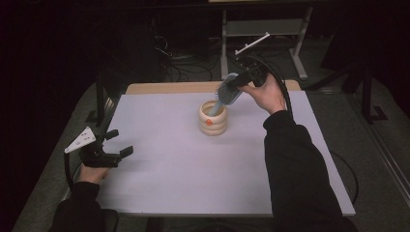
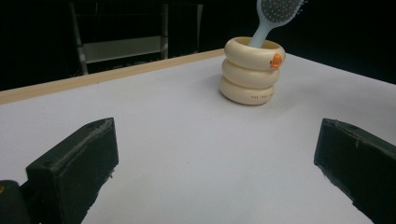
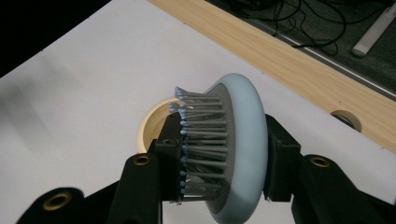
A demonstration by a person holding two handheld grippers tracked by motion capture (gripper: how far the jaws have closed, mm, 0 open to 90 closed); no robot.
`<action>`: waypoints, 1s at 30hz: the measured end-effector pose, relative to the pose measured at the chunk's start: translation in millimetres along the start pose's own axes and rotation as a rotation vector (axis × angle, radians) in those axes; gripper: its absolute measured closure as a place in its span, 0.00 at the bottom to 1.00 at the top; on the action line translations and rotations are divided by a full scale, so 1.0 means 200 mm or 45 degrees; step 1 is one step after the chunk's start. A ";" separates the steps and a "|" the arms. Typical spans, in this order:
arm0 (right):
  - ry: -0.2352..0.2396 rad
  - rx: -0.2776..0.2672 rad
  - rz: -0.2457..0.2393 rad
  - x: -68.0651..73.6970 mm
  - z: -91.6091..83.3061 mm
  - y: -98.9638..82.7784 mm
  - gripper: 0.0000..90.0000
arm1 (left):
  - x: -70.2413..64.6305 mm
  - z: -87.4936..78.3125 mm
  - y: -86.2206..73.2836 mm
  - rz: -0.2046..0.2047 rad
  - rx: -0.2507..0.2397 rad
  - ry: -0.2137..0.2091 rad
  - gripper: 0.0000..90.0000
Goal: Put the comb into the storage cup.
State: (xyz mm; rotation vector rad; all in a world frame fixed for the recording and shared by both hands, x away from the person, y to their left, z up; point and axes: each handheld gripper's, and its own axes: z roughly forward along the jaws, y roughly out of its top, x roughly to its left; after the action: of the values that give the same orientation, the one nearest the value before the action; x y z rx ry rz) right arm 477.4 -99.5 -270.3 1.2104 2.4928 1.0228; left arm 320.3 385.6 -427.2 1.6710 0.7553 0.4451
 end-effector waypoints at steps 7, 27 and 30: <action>0.011 0.017 0.009 0.00 0.07 0.00 0.63 | 0.02 -0.02 -0.02 -0.018 -0.009 0.029 0.00; 0.103 -0.002 0.138 -0.05 0.14 -0.05 0.49 | 0.00 0.00 -0.03 0.009 0.018 0.015 0.00; 0.121 -0.008 0.140 -0.05 0.14 -0.06 0.40 | 0.00 0.00 -0.03 0.011 0.024 0.013 0.00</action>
State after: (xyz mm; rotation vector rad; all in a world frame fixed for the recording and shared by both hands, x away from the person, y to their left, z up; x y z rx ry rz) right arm 488.3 -98.5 -300.5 1.3404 2.5154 1.1400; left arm 319.3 385.4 -432.4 1.6914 0.7626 0.4539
